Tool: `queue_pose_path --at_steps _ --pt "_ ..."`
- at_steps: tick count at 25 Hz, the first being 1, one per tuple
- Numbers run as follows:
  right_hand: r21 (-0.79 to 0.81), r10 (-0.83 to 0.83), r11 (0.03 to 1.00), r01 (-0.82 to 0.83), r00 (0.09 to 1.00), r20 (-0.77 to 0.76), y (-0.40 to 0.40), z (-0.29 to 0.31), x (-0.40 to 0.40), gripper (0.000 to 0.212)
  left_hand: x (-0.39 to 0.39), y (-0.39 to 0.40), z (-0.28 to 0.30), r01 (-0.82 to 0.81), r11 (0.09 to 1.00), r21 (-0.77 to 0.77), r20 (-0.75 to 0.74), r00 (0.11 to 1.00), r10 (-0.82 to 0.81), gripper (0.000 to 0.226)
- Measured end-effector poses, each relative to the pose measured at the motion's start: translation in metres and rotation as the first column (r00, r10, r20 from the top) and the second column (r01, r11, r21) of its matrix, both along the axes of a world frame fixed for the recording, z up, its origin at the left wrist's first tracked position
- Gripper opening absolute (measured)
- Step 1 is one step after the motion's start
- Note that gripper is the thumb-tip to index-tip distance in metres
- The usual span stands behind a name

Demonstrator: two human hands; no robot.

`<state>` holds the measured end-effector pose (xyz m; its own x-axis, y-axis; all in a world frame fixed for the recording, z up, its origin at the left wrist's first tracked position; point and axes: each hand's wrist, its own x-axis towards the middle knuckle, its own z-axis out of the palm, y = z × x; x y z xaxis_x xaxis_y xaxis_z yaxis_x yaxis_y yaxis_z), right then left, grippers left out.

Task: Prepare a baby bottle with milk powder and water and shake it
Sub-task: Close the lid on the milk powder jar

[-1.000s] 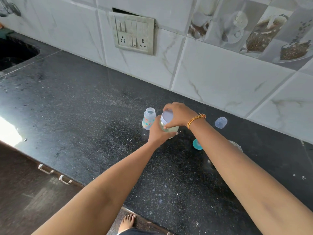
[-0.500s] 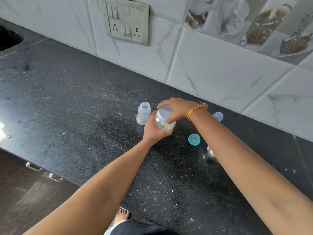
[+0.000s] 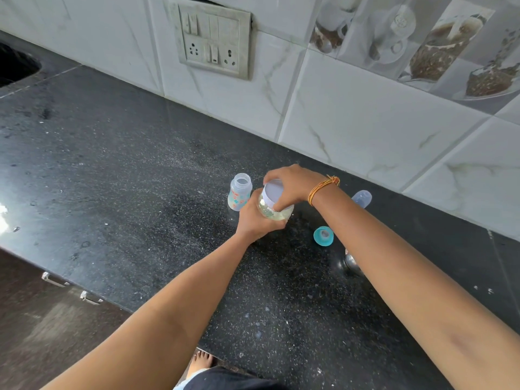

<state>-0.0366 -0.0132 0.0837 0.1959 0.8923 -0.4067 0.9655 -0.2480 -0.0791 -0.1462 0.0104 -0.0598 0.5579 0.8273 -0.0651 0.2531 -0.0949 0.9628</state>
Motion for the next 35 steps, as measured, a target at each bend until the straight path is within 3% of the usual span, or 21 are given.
queue_pose_path --at_steps 4,7,9,12,14,16,19,22,29,31,35 --pt "-0.062 0.058 0.996 -0.06 0.998 -0.037 0.003 -0.002 0.001 0.075 -0.001 0.005 -0.001 0.036 0.999 0.013 -0.035 0.999 -0.035 0.081" --pt "0.001 0.025 1.0 -0.025 1.0 -0.019 0.001 0.001 0.002 0.064 -0.001 0.006 -0.002 0.045 0.999 0.016 -0.038 0.998 -0.045 0.083" --pt "0.084 -0.077 0.994 0.072 0.995 0.057 -0.001 -0.002 -0.003 0.057 -0.001 0.006 -0.002 0.06 0.998 0.017 -0.03 0.998 -0.059 0.085" --pt "0.13 -0.207 0.975 0.18 0.948 0.241 0.002 -0.01 -0.013 0.082 -0.002 0.006 -0.002 0.067 0.998 -0.007 -0.026 0.997 -0.067 0.078" --pt "0.02 -0.182 0.983 0.182 0.959 0.219 0.004 -0.011 -0.012 0.091 -0.003 0.007 -0.002 0.073 0.997 -0.004 -0.028 0.997 -0.074 0.08" --pt "-0.105 -0.074 0.991 0.085 0.991 0.11 0.003 -0.004 -0.008 0.082 -0.003 0.008 -0.002 0.086 0.996 0.003 -0.025 0.996 -0.086 0.086" --pt "-0.085 0.023 0.996 -0.016 0.996 0.087 -0.001 -0.002 -0.002 0.068 -0.002 0.008 -0.004 0.076 0.997 -0.007 -0.019 0.997 -0.076 0.082" --pt "0.023 -0.046 0.999 0.044 0.994 0.097 -0.003 -0.01 -0.005 0.064 -0.001 0.004 -0.002 0.05 0.999 -0.016 0.011 0.999 -0.05 0.081" --pt "0.134 -0.342 0.937 0.321 0.922 0.181 -0.003 -0.038 -0.018 0.087 0.002 0.006 -0.008 0.058 0.998 0.002 0.01 0.998 -0.058 0.073" --pt "0.09 -0.26 0.965 0.246 0.941 0.216 -0.005 -0.035 -0.016 0.094 0.0 0.008 -0.006 0.081 0.997 0.002 0.008 0.997 -0.081 0.079" --pt "0.121 0.148 0.975 -0.187 0.949 0.28 -0.014 -0.025 0.004 0.078 -0.002 0.012 -0.008 0.127 0.992 -0.007 -0.017 0.992 -0.127 0.087"
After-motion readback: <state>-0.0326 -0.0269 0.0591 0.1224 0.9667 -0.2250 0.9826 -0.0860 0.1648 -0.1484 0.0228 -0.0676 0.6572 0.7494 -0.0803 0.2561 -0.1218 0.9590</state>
